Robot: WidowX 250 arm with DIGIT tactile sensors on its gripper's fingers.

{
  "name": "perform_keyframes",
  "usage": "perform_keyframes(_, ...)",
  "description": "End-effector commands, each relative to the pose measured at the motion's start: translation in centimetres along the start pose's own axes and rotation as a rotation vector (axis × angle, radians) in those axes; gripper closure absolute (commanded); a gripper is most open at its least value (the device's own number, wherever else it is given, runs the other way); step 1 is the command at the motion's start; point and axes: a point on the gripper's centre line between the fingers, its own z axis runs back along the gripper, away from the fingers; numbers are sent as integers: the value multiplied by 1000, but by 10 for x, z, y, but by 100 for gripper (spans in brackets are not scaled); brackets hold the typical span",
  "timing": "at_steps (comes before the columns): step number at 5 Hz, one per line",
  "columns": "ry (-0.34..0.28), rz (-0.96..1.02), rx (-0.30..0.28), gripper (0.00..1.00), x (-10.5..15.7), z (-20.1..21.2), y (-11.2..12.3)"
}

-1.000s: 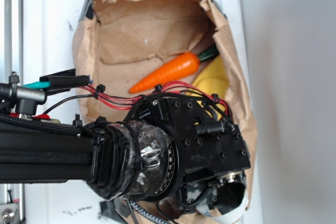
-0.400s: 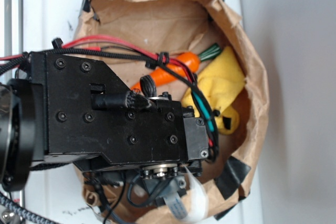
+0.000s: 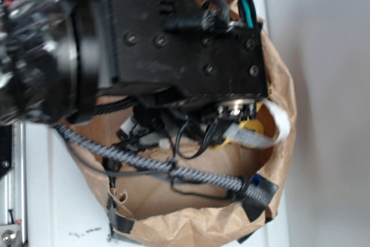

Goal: Grab the white paper.

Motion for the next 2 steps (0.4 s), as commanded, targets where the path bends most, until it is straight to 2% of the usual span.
perform_keyframes(1,-372,494,-46,100,-26,29,-22)
perform_keyframes(2,-387,744,-19,100,-9,46,-28)
